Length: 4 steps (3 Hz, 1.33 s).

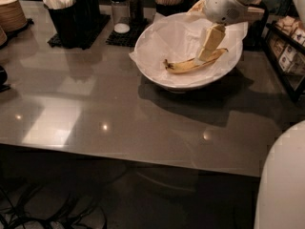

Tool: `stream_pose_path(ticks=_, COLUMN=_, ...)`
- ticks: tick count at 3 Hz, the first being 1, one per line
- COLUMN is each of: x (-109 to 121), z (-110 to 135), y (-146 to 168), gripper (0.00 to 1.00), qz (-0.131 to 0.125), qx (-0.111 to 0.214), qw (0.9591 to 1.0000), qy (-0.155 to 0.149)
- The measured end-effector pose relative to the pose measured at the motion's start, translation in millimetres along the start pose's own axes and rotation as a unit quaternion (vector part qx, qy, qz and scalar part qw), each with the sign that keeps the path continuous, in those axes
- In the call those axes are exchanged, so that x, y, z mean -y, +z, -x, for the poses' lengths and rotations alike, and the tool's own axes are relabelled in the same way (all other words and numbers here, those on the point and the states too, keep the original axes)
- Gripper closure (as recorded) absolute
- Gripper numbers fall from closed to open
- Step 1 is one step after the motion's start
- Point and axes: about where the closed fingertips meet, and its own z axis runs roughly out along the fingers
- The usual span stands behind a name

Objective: Pick banana from white bowl

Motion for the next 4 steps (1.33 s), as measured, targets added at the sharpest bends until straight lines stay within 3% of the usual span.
stream_pose_path(ticks=1, x=0, z=0, y=0, gripper=0.29, qz=0.000, qx=0.000, qw=1.0000, qy=0.000)
stream_pose_path(ticks=2, x=5, z=-4, y=11, gripper=0.37, qz=-0.004, qx=-0.003, qw=1.0000, qy=0.002)
stream_pose_path(ticks=4, x=6, z=-15, y=47, gripper=0.30, qz=0.019, qx=0.000, qw=0.9998, qy=0.003)
